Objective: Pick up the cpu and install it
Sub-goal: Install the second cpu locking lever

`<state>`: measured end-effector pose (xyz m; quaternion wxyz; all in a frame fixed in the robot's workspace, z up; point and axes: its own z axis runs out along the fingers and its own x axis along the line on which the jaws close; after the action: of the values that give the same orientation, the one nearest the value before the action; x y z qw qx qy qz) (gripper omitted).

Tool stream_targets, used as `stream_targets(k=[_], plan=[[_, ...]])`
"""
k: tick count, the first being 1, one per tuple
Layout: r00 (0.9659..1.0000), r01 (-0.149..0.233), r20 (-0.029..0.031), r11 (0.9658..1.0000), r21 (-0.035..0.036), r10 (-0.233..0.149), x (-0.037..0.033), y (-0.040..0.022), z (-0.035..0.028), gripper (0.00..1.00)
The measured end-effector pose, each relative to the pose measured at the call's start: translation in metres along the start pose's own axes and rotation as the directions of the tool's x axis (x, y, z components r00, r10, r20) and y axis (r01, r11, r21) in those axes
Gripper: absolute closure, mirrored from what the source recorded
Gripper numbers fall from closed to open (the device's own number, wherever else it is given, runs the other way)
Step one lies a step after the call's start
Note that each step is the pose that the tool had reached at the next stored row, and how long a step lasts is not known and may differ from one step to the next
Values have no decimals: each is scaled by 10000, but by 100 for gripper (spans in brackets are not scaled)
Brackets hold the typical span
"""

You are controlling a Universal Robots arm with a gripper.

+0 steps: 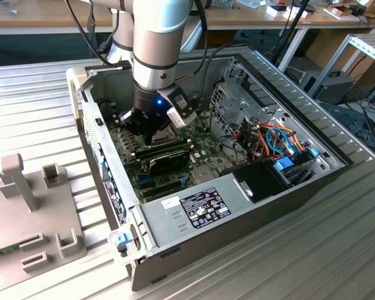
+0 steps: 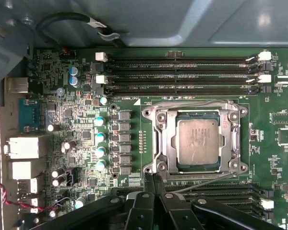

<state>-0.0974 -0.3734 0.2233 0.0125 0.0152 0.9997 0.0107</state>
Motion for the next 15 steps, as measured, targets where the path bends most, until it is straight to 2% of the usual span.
stream_targets(k=[3,15], plan=[[10000,-1,-6,10000,3,1,-7,-24,-14,89],[10000,-3,-29,10000,-3,3,-35,-48,-96,89]])
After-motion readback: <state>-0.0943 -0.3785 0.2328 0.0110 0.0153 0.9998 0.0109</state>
